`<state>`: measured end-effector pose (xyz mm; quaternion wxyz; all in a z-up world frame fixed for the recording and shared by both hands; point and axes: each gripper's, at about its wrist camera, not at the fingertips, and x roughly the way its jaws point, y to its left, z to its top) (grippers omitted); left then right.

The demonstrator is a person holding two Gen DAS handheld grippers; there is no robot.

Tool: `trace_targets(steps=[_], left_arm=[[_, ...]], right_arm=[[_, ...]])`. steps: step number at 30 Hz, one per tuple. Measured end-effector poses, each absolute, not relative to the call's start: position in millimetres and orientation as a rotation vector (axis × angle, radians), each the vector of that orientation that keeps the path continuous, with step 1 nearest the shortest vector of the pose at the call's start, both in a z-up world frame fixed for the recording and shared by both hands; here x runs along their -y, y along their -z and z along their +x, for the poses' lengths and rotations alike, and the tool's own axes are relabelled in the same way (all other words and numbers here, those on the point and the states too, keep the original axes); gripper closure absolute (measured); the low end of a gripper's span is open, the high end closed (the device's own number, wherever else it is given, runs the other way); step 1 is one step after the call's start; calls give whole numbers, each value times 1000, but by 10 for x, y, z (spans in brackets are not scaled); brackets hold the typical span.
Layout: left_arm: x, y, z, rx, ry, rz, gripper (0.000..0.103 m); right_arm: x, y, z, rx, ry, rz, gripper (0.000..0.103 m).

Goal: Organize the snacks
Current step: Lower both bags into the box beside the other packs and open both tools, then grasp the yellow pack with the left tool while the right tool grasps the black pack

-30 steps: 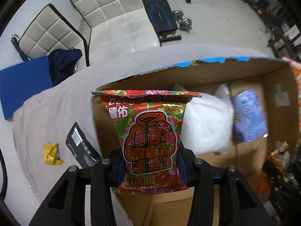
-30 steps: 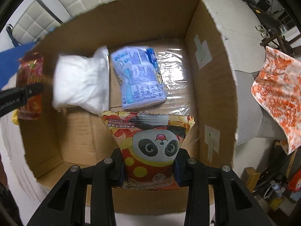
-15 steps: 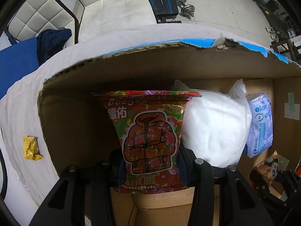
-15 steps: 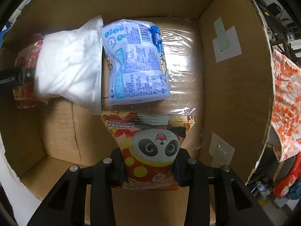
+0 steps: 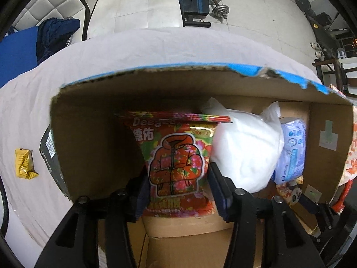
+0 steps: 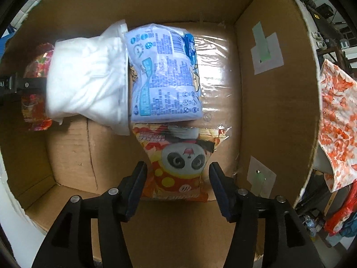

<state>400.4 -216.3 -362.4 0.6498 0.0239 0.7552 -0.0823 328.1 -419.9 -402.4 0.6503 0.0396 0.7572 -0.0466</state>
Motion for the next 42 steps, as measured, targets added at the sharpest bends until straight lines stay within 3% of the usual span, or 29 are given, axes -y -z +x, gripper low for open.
trace_targets(steps=[3, 7, 10, 12, 15, 18, 42], left_arm=[[2147, 3483, 3988, -1688, 186, 64, 37], [2091, 3274, 3954, -1648, 193, 42, 35], [2055, 3136, 3845, -1614, 200, 36, 33], [2039, 3050, 3742, -1584, 208, 30, 21], [2018, 2925, 3527, -1531, 205, 26, 17], [1999, 2828, 3259, -1496, 223, 2, 3], [1798, 1598, 2014, -1139, 238, -17, 3]], right_arm=[[4143, 3900, 3225, -1701, 104, 91, 38], [4092, 3692, 3167, -1672, 96, 88, 36], [3995, 3492, 3116, -1640, 89, 97, 22], [3966, 3380, 3071, -1613, 85, 118, 5], [3960, 3190, 2981, -1562, 90, 141, 0], [3972, 3038, 2901, -1508, 118, 136, 0], [4047, 1647, 1774, -1203, 117, 122, 0]])
